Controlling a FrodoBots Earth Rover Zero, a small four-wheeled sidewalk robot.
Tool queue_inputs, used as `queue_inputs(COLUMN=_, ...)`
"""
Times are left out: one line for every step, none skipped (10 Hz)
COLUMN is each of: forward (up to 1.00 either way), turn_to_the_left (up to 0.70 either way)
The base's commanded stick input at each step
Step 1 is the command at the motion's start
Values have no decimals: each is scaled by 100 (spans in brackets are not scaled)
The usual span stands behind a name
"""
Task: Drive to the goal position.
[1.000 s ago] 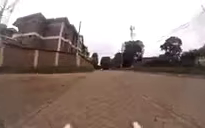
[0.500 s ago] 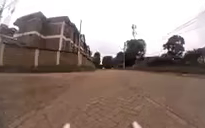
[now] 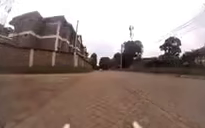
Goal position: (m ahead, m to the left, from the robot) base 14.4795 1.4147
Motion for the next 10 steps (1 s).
queue_inputs(forward=70, turn_to_the_left=0)
queue_inputs(forward=70, turn_to_the_left=0)
queue_inputs(forward=70, turn_to_the_left=0)
queue_inputs(forward=70, turn_to_the_left=0)
queue_inputs(forward=70, turn_to_the_left=0)
queue_inputs(forward=70, turn_to_the_left=0)
queue_inputs(forward=70, turn_to_the_left=0)
queue_inputs(forward=70, turn_to_the_left=0)
queue_inputs(forward=70, turn_to_the_left=0)
queue_inputs(forward=70, turn_to_the_left=0)
